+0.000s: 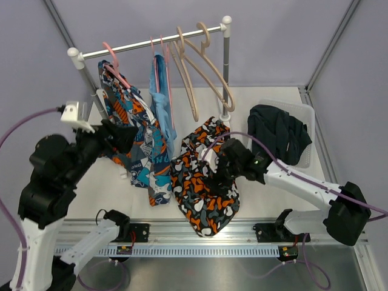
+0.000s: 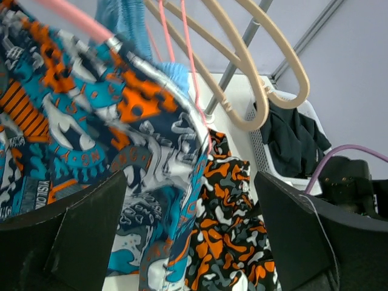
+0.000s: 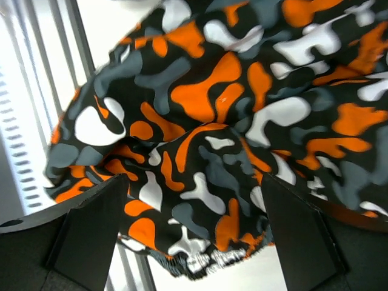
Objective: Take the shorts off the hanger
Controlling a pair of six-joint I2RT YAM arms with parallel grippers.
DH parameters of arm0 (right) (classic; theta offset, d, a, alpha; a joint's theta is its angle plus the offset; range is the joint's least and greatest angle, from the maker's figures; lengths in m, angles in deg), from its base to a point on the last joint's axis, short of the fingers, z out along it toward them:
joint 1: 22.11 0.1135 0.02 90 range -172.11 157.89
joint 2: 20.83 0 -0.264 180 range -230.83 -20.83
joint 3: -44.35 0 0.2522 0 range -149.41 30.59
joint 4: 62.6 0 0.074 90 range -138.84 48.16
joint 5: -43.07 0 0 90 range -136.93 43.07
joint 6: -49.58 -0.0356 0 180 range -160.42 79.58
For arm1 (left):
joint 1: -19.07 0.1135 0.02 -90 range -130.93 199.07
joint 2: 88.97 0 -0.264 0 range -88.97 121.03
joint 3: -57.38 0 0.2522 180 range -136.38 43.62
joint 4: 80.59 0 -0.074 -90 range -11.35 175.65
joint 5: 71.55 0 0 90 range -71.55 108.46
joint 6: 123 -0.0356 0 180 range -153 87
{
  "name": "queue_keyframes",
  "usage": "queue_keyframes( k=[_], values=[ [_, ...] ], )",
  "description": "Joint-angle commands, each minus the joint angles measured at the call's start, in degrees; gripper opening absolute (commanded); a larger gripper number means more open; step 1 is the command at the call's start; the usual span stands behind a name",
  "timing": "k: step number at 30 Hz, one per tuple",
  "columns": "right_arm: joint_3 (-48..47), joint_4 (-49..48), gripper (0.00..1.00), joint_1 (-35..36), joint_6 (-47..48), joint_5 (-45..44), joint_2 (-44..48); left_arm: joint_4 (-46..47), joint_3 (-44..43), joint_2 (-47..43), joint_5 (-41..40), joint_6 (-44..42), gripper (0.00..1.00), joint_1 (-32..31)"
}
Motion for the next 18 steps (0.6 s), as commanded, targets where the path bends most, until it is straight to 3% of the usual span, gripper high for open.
queue_keyframes(
  k=[1, 4, 8, 11, 14, 15, 16, 18],
  values=[
    [4.27, -12.85, 0.99, 4.59, -0.66, -11.45, -0.8, 2.35, 9.21, -7.01, -4.14, 1.87, 0.92, 0.09],
    [5.25, -15.79, 1.0, 7.15, 0.13, -16.74, -5.8, 2.53, 16.42, -11.69, -4.67, 5.21, 0.92, 0.0],
    [-0.18, -13.96, 1.0, 7.59, -3.56, -24.89, -17.65, 3.06, 22.68, -19.15, -5.54, 8.55, 0.93, 0.09],
    [-2.04, -12.73, 0.98, 7.5, -4.0, -26.33, -20.93, 2.8, 24.28, -21.28, -6.25, 9.0, 0.93, 0.09],
    [-3.45, -9.92, 0.69, 7.5, -3.83, -22.76, -22.25, 2.09, 24.02, -21.72, -6.51, 8.21, 0.93, 0.09],
    [-3.8, -9.04, 0.56, 7.5, -4.0, -21.77, -22.6, 2.0, 23.84, -21.46, -6.51, 7.95, 0.93, 0.09],
    [-4.15, -7.03, 0.34, 7.5, -4.09, -21.06, -22.87, 2.09, 23.75, -21.28, -6.43, 7.68, 0.93, 0.09],
    [-5.21, -2.99, 0.18, 7.5, -3.39, -18.69, -23.13, 2.53, 23.75, -20.85, -5.9, 6.98, 0.93, 0.09]
  ],
)
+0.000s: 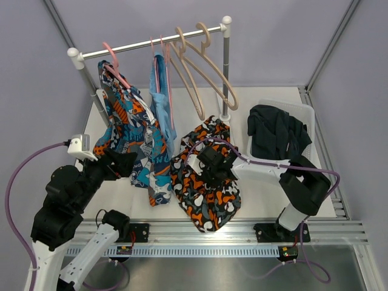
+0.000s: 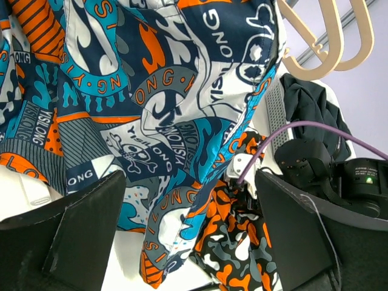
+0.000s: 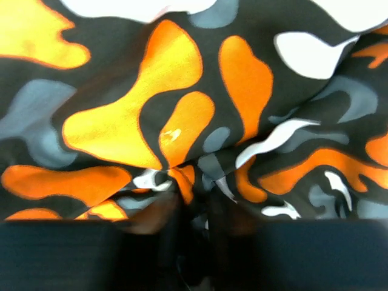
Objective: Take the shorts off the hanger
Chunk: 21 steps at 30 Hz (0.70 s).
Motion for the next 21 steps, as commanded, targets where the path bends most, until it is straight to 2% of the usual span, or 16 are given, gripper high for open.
queue_keyframes(
  k=[1, 3, 4, 7, 12, 17, 18, 20, 21],
  values=[
    [-3.92, 6.73, 0.07, 0.25, 1.09, 3.78, 0.58, 3.14, -0.77, 0.69, -0.7, -0.67, 0.93, 0.0],
    [-4.89, 14.86, 0.0, -0.71, 7.49, 8.33, 3.21, 3.58, -0.77, 0.69, -0.26, -1.29, 0.93, 0.09],
    [-5.33, 17.1, 0.0, -3.16, 9.95, 14.37, 7.4, 3.67, -0.77, 0.77, -0.26, -1.55, 0.93, 0.09],
    [-6.99, 25.8, 0.0, -8.26, 20.23, 23.27, 17.32, 4.11, -0.68, 0.77, 0.01, -2.43, 0.93, 0.09],
    [-12.97, 39.06, 0.0, -19.25, 33.52, 30.76, 28.43, 7.0, -0.24, 1.12, 1.15, -3.22, 0.93, 0.09],
    [-15.7, 40.5, 0.0, -29.88, 30.56, 38.59, 38.54, 10.08, 0.54, 1.56, 1.59, -3.66, 0.93, 0.09],
    [-16.22, 39.8, 0.0, -34.86, 29.59, 41.56, 40.38, 10.78, 0.64, 1.56, 1.68, -3.66, 0.93, 0.09],
    [-19.03, 39.1, 0.0, -40.24, 25.82, 44.73, 41.1, 11.23, 0.9, 1.91, 1.85, -3.75, 0.93, 0.0],
    [-21.65, 37.61, 0.0, -45.75, 24.14, 47.27, 40.84, 11.49, 0.81, 2.44, 1.94, -3.84, 0.93, 0.09]
  ],
)
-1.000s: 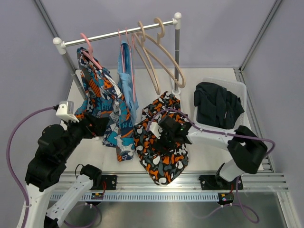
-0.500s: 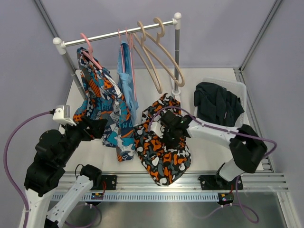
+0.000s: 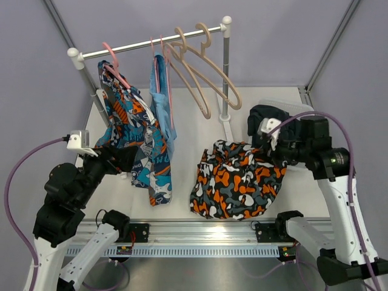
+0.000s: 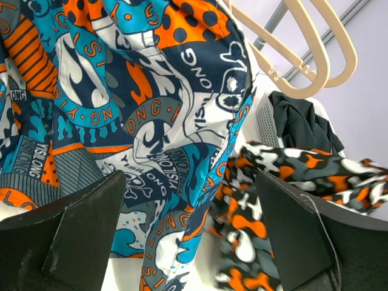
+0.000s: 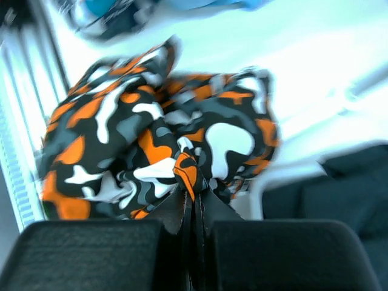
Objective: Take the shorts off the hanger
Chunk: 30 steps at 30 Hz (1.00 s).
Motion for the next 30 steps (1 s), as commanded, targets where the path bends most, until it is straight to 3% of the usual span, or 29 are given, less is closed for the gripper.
queue_keyframes(
  k=[1, 4, 10, 15, 20, 30],
  values=[
    [-7.14, -1.7, 0.0, -11.06, -6.48, 11.86, -0.55, 5.13, 0.31, 1.72, 1.24, -1.32, 0.93, 0.09],
    [-14.08, -4.95, 0.0, -25.09, -13.59, 20.12, -4.24, 4.96, -0.83, 3.21, 1.85, -2.29, 0.93, 0.09],
    [-32.08, -11.46, 0.0, -42.53, -22.77, 28.67, -18.29, 3.47, -2.94, 4.27, 1.68, -4.4, 0.93, 0.09],
    [-47.28, -8.92, 0.0, -45.02, -21.98, 22.71, -29.27, 2.5, -3.38, 3.48, 1.33, -5.02, 0.93, 0.09],
    [-55.56, -8.83, 0.0, -45.11, -22.77, 15.15, -35.26, 1.71, -2.68, 1.91, 0.45, -5.02, 0.94, 0.09],
    [-62.25, -7.07, 0.0, -48.1, -20.31, 11.44, -37.21, -0.4, -2.15, 0.14, -0.34, -5.28, 0.94, 0.09]
  ],
)
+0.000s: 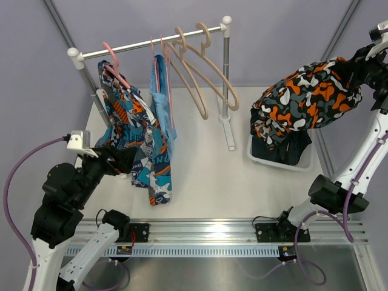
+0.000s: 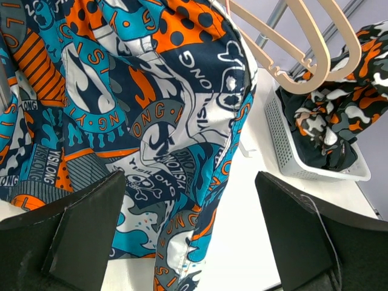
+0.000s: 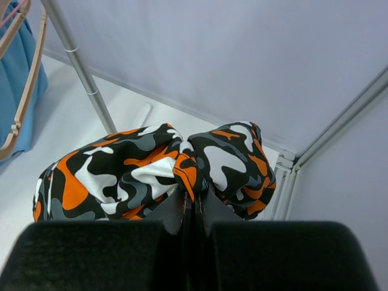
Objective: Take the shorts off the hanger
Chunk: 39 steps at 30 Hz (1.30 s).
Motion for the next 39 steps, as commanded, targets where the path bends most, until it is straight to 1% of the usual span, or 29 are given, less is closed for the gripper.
queue_keyframes(
  k=[1, 7, 9, 11, 13, 14, 15, 16, 17, 19, 25, 30, 31, 32, 34, 35, 39],
  values=[
    [-3.57, -0.27, 0.0, -0.69, 1.59, -1.85, 0.82, 0.58, -0.71, -0.58, -0.6, -1.26, 0.94, 0.0],
    [-2.26, 2.28, 0.0, -0.87, 4.14, -3.08, 1.18, 0.67, -1.06, -0.4, -0.69, -1.52, 0.94, 0.09],
    [-1.38, 4.47, 0.0, -0.25, 5.1, -3.17, -0.05, 0.76, -0.97, -0.32, -0.69, -1.61, 0.94, 0.0],
    [-0.85, 8.93, 0.0, 1.41, 9.14, -5.27, -1.37, 1.02, -0.89, -0.23, -0.6, -1.61, 0.94, 0.09],
    [3.88, 9.58, 0.0, 4.66, 11.16, -8.43, -1.81, 1.11, -0.89, -0.14, -0.51, -1.52, 0.94, 0.09],
    [6.16, 8.01, 0.0, 6.06, 11.26, -9.57, -1.47, 1.19, -0.97, -0.05, -0.43, -1.52, 0.94, 0.0],
    [11.4, 6.69, 0.0, 9.04, 11.35, -12.54, -0.51, 1.2, -0.97, 0.03, -0.51, -1.52, 0.94, 0.09],
    [14.24, 4.94, 0.0, 10.63, 10.74, -14.31, 0.11, 1.2, -1.06, 0.04, -0.51, -1.52, 0.94, 0.09],
    [19.23, 1.18, 0.0, 12.21, 10.21, -17.29, 0.99, 1.2, -1.06, 0.04, -0.51, -1.52, 0.94, 0.09],
    [22.95, -3.49, 0.0, 15.91, 7.93, -19.77, 1.09, 0.67, -1.24, -0.05, -0.6, -1.43, 0.94, 0.09],
    [30.78, -8.51, 0.0, 21.97, 3.45, -25.57, -4.18, -0.21, -1.32, -0.58, -0.43, -0.99, 0.94, 0.09],
    [37.02, -12.13, 0.0, 23.66, 0.11, -31.98, -10.76, 0.05, -1.06, -0.49, -0.07, -0.64, 0.94, 0.09],
    [37.73, -13.35, 0.0, 23.66, -0.16, -33.82, -11.82, 0.23, -1.15, -0.4, -0.07, -0.64, 0.94, 0.09],
    [38.43, -13.97, 0.0, 23.66, -0.16, -38.11, -12.88, 0.32, -1.15, -0.32, 0.01, -0.64, 0.94, 0.09],
    [40.63, -16.16, 0.0, 23.48, 0.62, -42.35, -14.73, 0.32, -1.41, -0.23, 0.28, -0.64, 0.94, 0.09],
    [42.03, -16.7, 0.0, 23.39, 1.24, -46.11, -17.26, 0.4, -1.33, -0.05, 0.36, -0.73, 0.94, 0.09],
    [43.97, -18.11, 0.0, 22.43, 3.7, -50.71, -20.09, 0.67, -1.15, 0.21, 0.63, -0.73, 0.94, 0.0]
  ],
)
